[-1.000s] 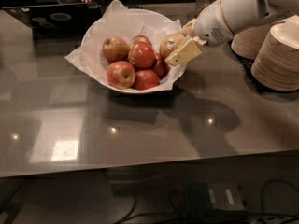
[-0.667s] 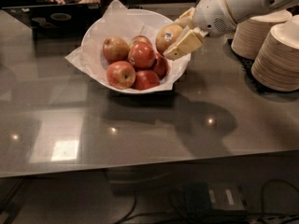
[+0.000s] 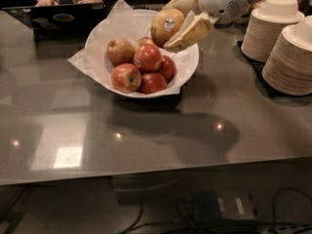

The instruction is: Pick apple from white bowl

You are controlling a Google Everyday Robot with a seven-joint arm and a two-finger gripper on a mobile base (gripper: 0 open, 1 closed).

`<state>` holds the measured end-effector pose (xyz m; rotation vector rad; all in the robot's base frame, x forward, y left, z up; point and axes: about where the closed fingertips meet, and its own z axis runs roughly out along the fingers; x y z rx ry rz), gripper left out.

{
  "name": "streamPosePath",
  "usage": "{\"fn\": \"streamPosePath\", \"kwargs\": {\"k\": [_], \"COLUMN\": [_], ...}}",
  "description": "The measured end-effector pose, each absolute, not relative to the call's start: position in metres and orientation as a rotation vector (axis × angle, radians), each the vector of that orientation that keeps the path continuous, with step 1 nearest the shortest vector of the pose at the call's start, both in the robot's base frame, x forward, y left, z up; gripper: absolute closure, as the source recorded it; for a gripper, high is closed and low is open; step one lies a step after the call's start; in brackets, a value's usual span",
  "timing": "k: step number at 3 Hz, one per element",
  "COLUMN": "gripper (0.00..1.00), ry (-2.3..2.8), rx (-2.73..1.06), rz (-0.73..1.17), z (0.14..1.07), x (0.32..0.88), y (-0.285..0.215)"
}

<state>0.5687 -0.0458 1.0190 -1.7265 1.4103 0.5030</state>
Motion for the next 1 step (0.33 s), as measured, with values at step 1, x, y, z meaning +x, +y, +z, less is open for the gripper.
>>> {"fn": "streamPosePath", "kwargs": {"k": [1], "gripper": [1.00], "ry": [1.410], "rx": [-1.726], "rz": [0.503], "z": [1.0190], "x": [0.5687], "y": [-0.0458]}}
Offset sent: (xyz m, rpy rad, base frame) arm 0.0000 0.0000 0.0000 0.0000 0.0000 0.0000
